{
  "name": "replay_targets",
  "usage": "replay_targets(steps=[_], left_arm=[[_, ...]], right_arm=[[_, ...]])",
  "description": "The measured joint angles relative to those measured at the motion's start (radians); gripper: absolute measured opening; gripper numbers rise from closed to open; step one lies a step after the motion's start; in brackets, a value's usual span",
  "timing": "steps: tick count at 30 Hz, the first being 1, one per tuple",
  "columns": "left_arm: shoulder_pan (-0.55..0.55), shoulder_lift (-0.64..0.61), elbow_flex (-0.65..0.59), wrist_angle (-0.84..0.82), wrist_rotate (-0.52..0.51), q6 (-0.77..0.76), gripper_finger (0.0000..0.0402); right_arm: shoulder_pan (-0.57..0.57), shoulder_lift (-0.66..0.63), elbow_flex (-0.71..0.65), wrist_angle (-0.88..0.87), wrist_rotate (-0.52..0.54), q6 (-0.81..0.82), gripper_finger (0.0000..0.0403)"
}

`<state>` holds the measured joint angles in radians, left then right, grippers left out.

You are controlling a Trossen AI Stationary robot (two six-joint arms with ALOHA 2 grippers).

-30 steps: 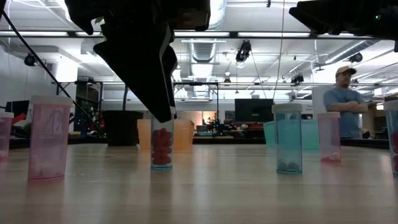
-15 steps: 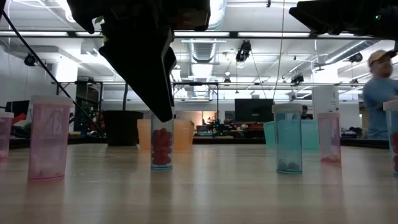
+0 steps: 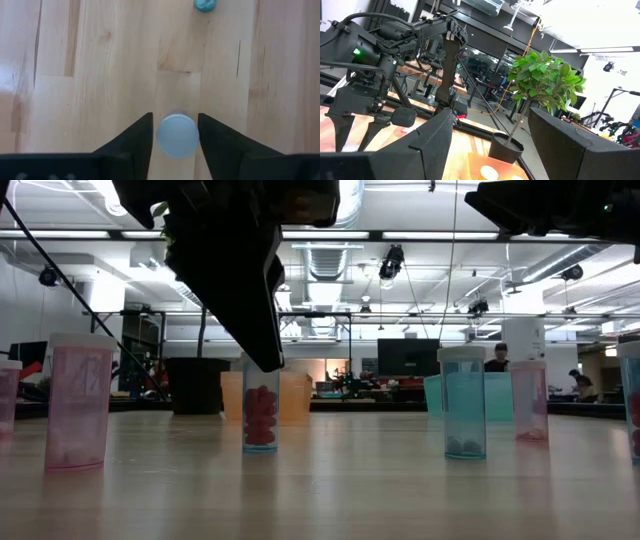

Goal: Pick and place medicine bottles into bin by pill shape (circle, oval)
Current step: Put the left blue capsule bottle into the orange bin

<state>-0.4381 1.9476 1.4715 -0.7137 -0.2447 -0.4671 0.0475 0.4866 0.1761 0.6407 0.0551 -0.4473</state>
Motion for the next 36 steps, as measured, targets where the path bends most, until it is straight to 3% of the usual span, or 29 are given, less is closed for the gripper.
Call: replay_targets(steps=[6,19,36], left_arm=[[0.000,-0.002,0.000,0.000,0.000,-0.001,0.0094],[0.014,-0.078,0.012,-0.044,-0.013,0.003,0.0096],[0.232,-0.235,0.023,-0.109,-0.027,0.087,0.0096]], right_arm=[[0.000,0.000,0.000,0.000,0.000,0.000,0.0247],[0.000,0.000,0.000,0.000,0.000,-0.001,0.0247],[0.000,0.002,0.000,-0.009,0.035,-0.024,0.0247]])
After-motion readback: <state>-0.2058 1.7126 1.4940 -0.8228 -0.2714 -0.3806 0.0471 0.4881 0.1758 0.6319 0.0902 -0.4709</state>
